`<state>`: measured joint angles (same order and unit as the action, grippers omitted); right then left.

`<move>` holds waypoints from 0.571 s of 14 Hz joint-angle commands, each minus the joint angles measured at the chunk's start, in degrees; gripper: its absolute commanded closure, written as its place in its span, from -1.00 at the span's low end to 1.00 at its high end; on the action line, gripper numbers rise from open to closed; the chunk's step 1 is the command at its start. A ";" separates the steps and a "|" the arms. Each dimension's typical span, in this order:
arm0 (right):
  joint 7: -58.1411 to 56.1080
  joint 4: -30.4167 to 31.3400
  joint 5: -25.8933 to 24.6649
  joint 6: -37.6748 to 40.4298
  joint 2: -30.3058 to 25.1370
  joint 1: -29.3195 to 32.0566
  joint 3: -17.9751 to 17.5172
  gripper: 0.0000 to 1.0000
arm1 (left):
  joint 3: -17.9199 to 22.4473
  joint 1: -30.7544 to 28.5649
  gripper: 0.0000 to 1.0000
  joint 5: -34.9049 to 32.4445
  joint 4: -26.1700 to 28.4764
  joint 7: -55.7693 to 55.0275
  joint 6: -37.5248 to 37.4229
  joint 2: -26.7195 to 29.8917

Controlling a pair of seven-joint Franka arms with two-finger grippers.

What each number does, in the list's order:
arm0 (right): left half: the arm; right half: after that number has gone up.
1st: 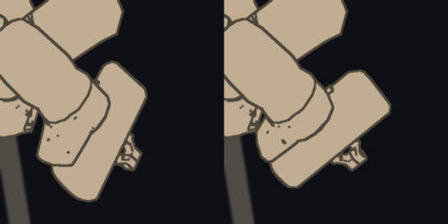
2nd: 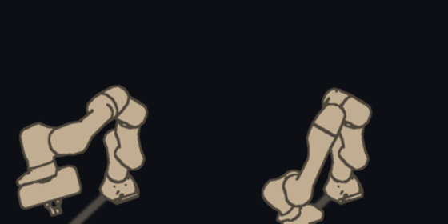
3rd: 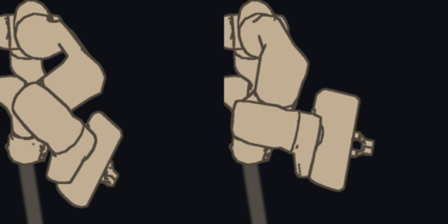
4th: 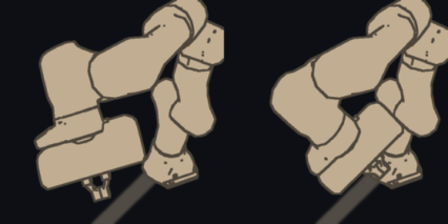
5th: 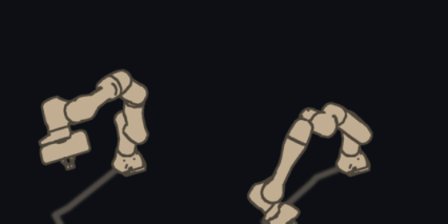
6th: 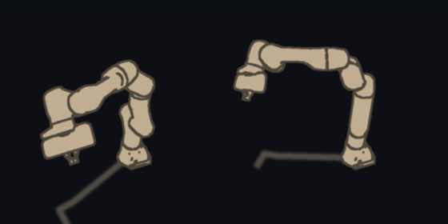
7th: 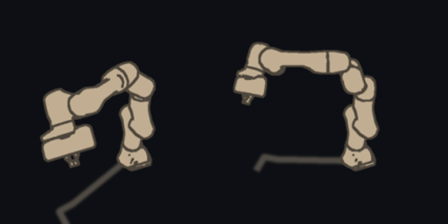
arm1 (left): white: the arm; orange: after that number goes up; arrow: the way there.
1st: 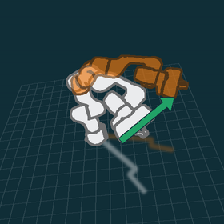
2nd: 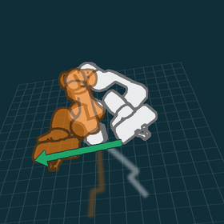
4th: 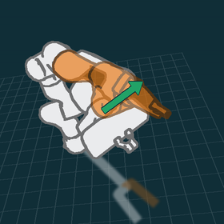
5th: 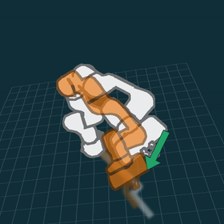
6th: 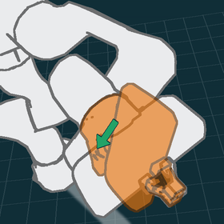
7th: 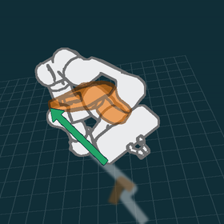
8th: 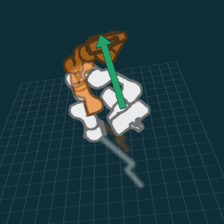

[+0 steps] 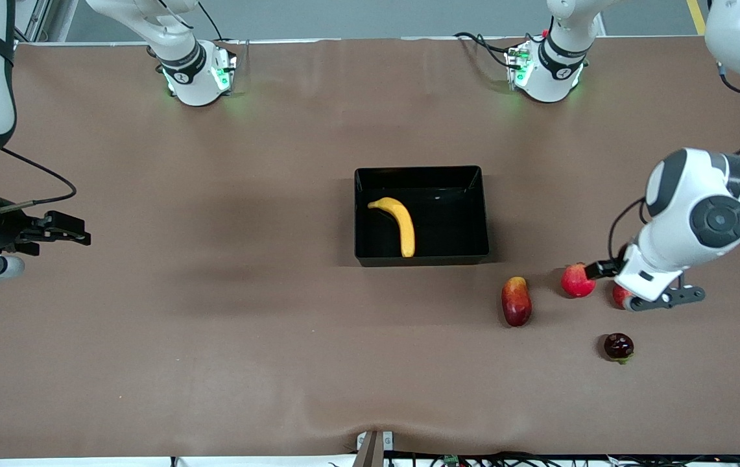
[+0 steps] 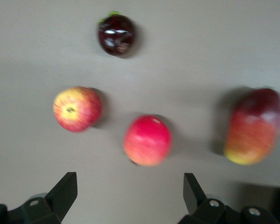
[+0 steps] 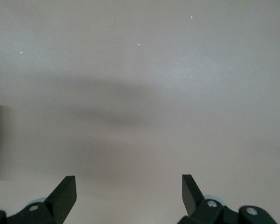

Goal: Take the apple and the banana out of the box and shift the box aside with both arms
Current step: 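Lower the apple beside the red apple and open the left gripper, then move the left gripper back into the box over the banana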

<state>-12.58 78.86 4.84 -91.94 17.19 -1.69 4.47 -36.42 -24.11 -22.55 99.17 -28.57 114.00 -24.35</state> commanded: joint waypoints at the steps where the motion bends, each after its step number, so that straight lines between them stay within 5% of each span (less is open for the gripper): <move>1: 0.81 -0.29 0.43 0.97 -0.40 0.63 -0.34 -1.00 | -5.56 -0.15 -1.00 0.93 1.11 -7.34 -1.94 1.76; 4: 0.81 -0.29 0.43 0.97 -0.49 0.55 -0.34 -1.00 | -10.06 1.95 -1.00 0.84 0.67 -16.58 -2.03 1.23; 8: 0.81 -0.29 0.43 0.97 -0.49 0.63 -0.34 -1.00 | -10.16 10.63 -1.00 0.05 -0.47 -25.03 -1.77 -0.43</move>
<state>-12.58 78.80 4.84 -91.61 17.16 -1.53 4.43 -46.62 -16.77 -22.33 99.47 -50.65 112.51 -23.83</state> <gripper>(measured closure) 0.000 0.000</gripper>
